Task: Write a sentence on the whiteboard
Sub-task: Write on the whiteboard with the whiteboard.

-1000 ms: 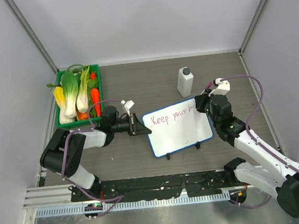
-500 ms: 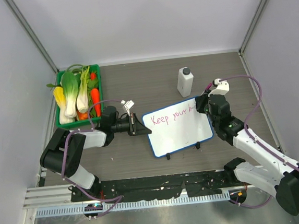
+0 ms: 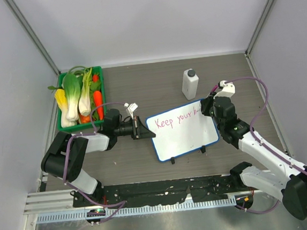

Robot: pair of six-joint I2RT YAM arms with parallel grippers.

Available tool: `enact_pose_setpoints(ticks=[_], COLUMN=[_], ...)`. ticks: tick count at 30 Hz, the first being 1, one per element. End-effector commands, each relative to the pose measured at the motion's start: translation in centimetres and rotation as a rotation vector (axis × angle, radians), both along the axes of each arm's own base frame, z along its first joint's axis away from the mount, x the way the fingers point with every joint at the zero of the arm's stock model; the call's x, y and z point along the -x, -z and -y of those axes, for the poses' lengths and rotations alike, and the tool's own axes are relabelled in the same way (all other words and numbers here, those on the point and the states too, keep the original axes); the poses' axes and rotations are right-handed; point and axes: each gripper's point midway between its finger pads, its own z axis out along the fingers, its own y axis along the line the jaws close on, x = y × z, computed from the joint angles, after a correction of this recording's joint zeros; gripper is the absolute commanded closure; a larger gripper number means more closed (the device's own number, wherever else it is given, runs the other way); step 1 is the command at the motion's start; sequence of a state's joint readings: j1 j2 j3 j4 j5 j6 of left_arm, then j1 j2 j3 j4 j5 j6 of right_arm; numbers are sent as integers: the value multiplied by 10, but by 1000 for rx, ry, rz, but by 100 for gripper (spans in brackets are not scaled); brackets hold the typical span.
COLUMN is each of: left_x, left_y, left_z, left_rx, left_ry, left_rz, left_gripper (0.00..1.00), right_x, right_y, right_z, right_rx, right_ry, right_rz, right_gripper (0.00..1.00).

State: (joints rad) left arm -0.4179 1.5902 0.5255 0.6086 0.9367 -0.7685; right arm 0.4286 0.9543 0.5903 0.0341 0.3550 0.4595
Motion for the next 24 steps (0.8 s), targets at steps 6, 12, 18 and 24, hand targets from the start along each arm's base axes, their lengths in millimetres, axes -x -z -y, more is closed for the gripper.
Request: enact_pose_setpoints(ticks=[6, 12, 18, 24], left_x=[12, 12, 13, 13], left_y=[19, 20, 19, 20], left_z=[0, -1, 0, -1], left_rx=[-63, -64, -64, -66], left_ry=[11, 13, 11, 9], left_rz=[-45, -46, -43, -44], left_gripper=[100, 100, 100, 100], right_x=[-6, -9, -13, -16], right_y=[-6, -10, -16, -23], right_z=[16, 19, 15, 12], right_rx=[19, 10, -9, -21], right_ry=[78, 99, 88, 85], right_rz=[20, 25, 38, 56], right_gripper=[98, 98, 99, 99])
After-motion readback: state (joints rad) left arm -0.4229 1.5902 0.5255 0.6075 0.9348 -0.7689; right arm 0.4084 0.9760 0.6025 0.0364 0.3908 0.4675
